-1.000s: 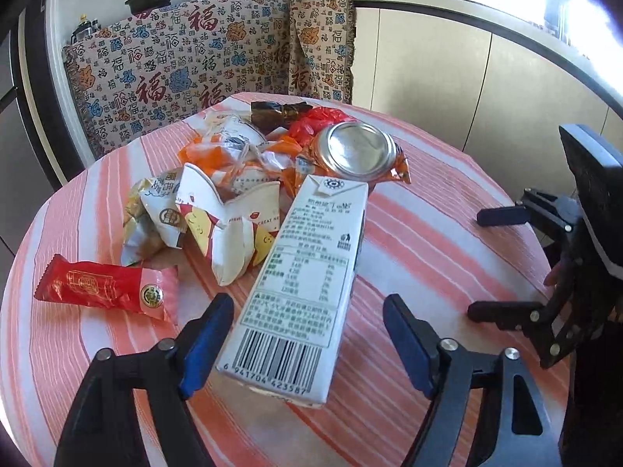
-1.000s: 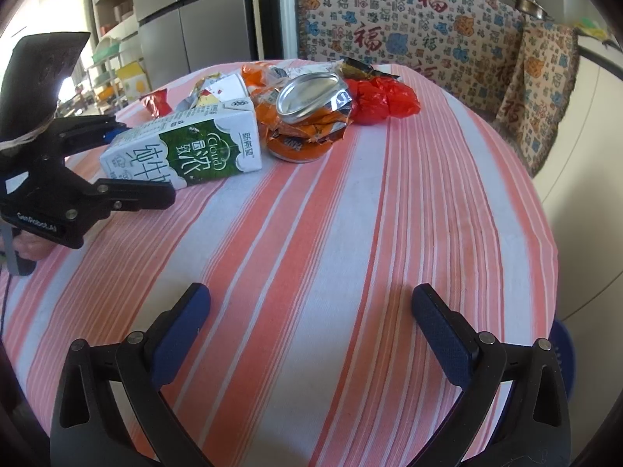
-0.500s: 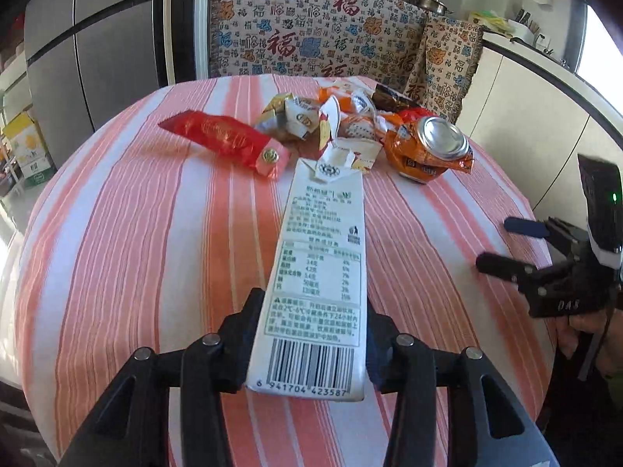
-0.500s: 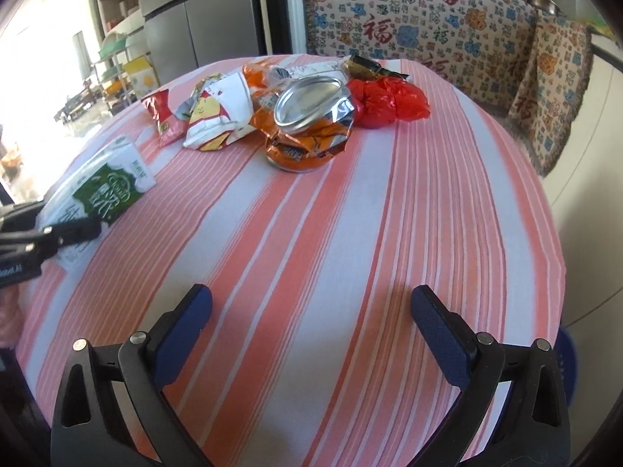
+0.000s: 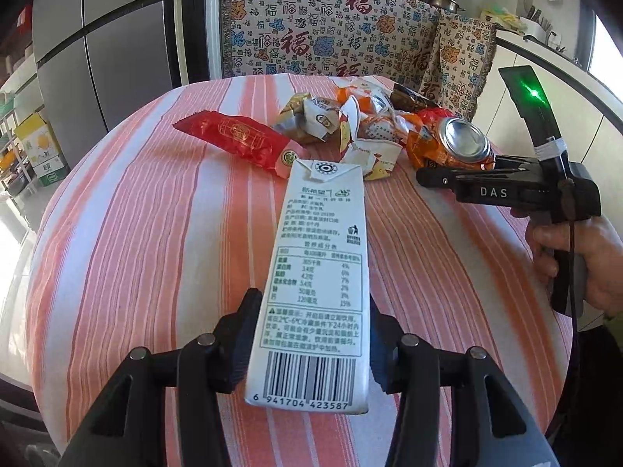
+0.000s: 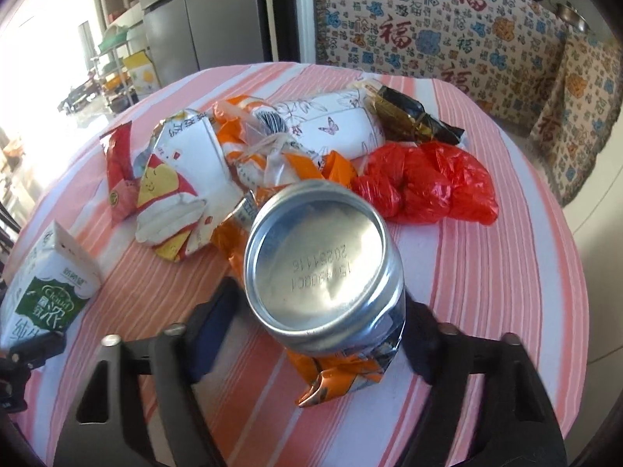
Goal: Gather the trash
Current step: 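Grasp the crushed silver-topped can with the right gripper while the left gripper holds the carton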
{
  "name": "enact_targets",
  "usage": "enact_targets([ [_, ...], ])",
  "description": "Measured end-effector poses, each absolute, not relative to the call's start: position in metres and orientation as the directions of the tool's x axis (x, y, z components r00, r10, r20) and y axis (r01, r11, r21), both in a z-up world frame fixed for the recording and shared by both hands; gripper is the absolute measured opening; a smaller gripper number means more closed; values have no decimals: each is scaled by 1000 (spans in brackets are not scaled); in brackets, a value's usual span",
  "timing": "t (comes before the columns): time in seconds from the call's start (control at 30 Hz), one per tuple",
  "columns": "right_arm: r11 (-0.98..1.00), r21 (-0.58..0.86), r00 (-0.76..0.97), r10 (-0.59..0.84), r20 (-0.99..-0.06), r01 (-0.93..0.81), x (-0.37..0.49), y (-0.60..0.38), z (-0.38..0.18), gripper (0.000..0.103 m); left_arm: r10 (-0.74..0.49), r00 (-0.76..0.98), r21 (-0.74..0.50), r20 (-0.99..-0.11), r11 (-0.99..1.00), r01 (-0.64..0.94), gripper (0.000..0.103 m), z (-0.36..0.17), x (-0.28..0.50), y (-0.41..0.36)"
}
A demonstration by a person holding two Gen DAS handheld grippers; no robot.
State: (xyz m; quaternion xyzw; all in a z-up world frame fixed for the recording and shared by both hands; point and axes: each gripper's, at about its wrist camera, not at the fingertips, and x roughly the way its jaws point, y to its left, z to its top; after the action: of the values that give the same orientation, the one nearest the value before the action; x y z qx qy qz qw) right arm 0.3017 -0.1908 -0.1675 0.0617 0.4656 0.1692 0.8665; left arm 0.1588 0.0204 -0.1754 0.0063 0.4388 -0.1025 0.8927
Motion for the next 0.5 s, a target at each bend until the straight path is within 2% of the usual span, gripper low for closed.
enact_targets([
  [0.17, 925, 297, 507, 378, -775, -236, 281, -200, -166, 56, -176, 608, -54, -774, 975, 213, 50, -170, 155, 14],
  [0.2, 923, 306, 506, 384, -773, -233, 275, -203, -165, 56, -176, 607, -55, -775, 976, 213, 48, -170, 154, 14],
  [0.23, 921, 313, 504, 388, -772, -230, 268, -205, -164, 56, -178, 606, -60, -775, 976, 210, 41, -170, 154, 14],
  [0.5, 924, 319, 502, 383, -775, -212, 211, -221, -157, 56, -217, 604, -118, -767, 973, 199, 39, -171, 145, 6],
])
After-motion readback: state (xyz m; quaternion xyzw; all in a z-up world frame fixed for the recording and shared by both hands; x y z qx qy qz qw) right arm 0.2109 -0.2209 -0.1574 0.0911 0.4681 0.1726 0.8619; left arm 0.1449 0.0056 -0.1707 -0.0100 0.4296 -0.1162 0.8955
